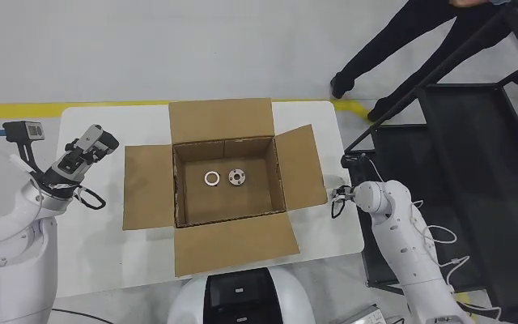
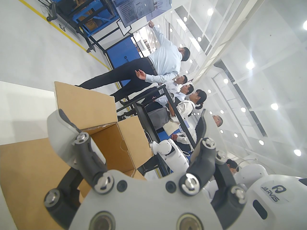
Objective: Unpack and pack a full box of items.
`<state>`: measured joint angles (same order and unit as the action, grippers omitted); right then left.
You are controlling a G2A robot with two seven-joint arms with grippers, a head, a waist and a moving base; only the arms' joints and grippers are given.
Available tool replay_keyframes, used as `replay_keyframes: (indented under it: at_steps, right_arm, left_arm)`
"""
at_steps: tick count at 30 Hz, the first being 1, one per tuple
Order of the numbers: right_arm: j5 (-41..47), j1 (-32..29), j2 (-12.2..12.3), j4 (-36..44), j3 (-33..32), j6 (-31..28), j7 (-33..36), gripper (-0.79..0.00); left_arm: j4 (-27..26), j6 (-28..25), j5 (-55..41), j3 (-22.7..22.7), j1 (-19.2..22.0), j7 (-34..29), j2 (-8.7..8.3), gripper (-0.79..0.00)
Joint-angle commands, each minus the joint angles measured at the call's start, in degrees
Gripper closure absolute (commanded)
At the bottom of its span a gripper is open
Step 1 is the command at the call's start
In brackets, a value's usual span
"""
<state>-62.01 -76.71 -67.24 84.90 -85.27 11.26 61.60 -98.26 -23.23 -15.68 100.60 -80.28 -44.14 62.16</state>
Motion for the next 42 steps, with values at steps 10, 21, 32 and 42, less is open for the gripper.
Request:
replay_keyframes:
  at_steps: [10,21,32,42]
  right_arm:
    - [0.1,2.9,-0.1,-3.5,0.8,0.6,-1.1,0.000]
    - [1.3,3.8,-0.2,-3.9,1.6,0.4,0.0,-0.785]
    - [-0.4,-1.8,1.3,8.8,-3.8,-4.0,6.1,-0.785]
    - [1.8,-6.1,2.5,23.0,-12.6,-5.9,11.0,-0.785]
  left_arm:
    - [0.0,0.0,0.0,0.0,0.0,0.0,0.00,-0.785]
    - [0.0,0.0,0.0,0.0,0.0,0.0,0.00,-0.785]
    - [0.0,0.0,0.0,0.0,0.0,0.0,0.00,-0.785]
    - [0.0,0.0,0.0,0.0,0.0,0.0,0.00,-0.785]
